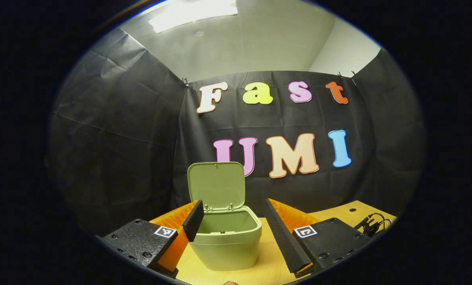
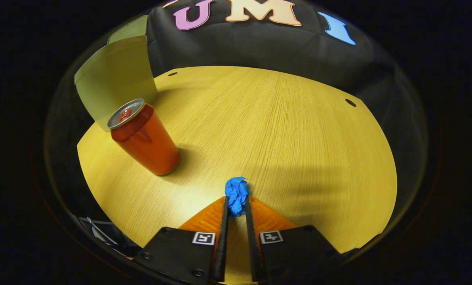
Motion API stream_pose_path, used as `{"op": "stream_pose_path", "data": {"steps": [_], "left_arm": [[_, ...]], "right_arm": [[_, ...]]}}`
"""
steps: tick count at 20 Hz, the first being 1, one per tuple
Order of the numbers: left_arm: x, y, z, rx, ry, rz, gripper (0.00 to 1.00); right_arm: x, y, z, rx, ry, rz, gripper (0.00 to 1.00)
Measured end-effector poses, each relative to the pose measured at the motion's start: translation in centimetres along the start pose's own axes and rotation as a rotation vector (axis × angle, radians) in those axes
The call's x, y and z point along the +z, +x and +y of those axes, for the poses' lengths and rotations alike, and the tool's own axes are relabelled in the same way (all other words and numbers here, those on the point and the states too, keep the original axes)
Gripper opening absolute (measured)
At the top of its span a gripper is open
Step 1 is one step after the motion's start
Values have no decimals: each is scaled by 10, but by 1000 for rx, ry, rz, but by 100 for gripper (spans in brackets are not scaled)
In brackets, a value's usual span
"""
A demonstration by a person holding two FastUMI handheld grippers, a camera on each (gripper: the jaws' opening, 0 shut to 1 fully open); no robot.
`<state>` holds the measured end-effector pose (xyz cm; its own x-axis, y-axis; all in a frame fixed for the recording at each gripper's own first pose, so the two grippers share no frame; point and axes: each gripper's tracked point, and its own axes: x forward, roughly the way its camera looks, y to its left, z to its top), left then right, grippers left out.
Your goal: Press the lid of the desktop garbage bin to open it, pick up the crumpled paper on the desktop and throw it into the bin, then pick up the pop can on the desktop and drop it into the bin, and finally close the garbage bin lid.
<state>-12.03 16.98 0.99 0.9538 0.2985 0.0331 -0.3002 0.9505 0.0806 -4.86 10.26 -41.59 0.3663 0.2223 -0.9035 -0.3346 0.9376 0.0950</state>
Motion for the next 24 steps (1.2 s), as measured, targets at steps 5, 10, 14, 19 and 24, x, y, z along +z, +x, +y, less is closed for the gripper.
{"op": "stream_pose_path", "data": {"steps": [5, 10, 14, 19, 24], "left_arm": [[-12, 3, 7, 0, -37, 20, 92], [-21, -4, 14, -3, -41, 32, 92], [-27, -13, 31, 19, -40, 44, 93], [-39, -25, 61, 68, -39, 74, 93], [-53, -38, 92, 118, -22, 116, 93]], "right_arm": [[76, -41, 2, 9, -19, -181, 9], [142, -83, 27, 24, -73, -323, 8], [191, -112, 54, 32, -124, -443, 5], [248, -134, 102, 74, -170, -577, 8], [293, -150, 164, 157, -202, -665, 8]]}}
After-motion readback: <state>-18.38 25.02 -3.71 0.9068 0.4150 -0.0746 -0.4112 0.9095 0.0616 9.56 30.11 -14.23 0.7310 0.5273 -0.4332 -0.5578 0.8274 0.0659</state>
